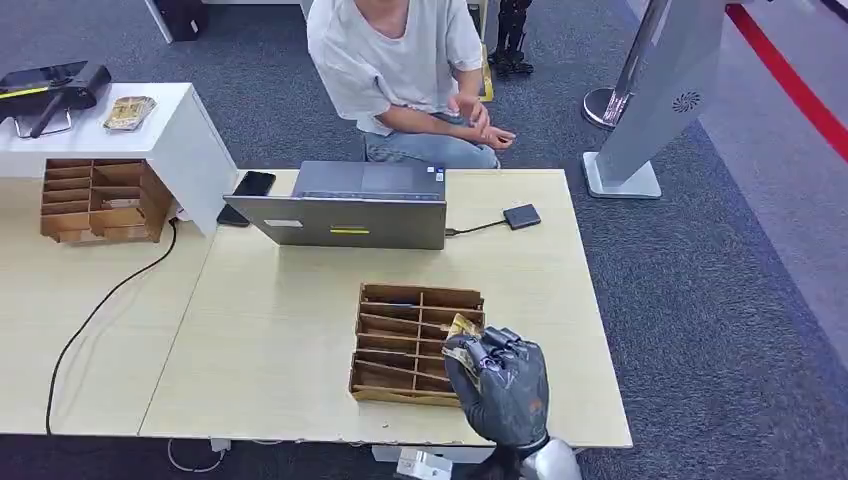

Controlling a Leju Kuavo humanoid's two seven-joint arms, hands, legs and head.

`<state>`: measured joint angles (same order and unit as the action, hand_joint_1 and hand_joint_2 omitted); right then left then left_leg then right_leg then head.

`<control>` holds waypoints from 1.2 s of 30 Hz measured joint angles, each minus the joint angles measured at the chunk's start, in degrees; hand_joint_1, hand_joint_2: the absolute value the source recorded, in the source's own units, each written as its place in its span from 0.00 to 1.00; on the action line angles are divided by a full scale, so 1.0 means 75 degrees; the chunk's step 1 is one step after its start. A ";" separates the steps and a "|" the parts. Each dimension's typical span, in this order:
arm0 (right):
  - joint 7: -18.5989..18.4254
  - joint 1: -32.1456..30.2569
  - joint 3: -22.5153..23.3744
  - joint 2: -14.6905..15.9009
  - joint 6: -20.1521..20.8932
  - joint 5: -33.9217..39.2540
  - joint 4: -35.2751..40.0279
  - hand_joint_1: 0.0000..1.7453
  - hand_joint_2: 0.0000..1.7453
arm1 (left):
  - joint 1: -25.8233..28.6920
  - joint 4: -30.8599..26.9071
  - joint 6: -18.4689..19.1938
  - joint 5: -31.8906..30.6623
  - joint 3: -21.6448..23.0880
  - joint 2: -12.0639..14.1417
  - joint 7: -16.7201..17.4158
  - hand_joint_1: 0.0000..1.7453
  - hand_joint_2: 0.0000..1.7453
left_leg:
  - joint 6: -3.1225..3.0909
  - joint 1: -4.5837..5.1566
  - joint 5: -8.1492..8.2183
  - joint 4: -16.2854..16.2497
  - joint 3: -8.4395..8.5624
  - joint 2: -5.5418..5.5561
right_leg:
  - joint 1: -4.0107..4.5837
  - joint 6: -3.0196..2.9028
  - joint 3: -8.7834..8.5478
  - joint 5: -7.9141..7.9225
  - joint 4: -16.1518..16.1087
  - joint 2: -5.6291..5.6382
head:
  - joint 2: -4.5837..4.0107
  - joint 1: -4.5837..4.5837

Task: Pass the card to the sensor for recognition and then transmit it.

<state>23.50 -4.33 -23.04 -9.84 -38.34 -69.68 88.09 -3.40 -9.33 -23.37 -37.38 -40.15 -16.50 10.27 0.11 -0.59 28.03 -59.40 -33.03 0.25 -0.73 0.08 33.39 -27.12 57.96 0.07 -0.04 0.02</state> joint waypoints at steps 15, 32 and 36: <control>-0.0327 0.0418 -0.0265 0.0169 0.0000 -0.0169 0.0376 1.00 1.00 | -0.0004 0.0000 0.0026 -0.0190 -0.0023 0.0009 0.0000 0.00 0.00 | 0.0000 0.0000 -0.0001 0.0000 0.0001 -0.0002 | 0.0000 -0.0001 0.0000 0.0002 0.0000 0.0001 | 0.0000 -0.0003; -0.2055 0.2774 -0.1766 0.0889 0.0003 -0.0355 0.0230 1.00 1.00 | -0.0010 -0.0003 0.0373 -0.0833 0.0012 0.0149 -0.0087 0.00 0.00 | 0.0001 -0.0001 -0.0006 -0.0001 0.0002 -0.0003 | 0.0000 -0.0002 -0.0001 0.0005 0.0001 0.0003 | 0.0000 0.0000; -0.2349 0.3345 -0.1941 0.0924 0.0015 -0.0210 -0.0173 1.00 1.00 | -0.0012 -0.0003 0.0426 -0.0921 0.0029 0.0187 -0.0087 0.00 0.00 | 0.0002 -0.0001 -0.0008 -0.0001 0.0002 -0.0001 | 0.0000 -0.0002 -0.0002 0.0005 0.0001 0.0001 | 0.0000 0.0000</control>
<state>5.88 20.76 -37.60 -2.91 -38.23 -71.25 86.79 -3.50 -9.35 -20.17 -44.28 -39.93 -15.10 9.62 0.12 -0.60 27.96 -59.40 -33.01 0.24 -0.73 0.07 33.38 -27.08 57.97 0.08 -0.04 0.02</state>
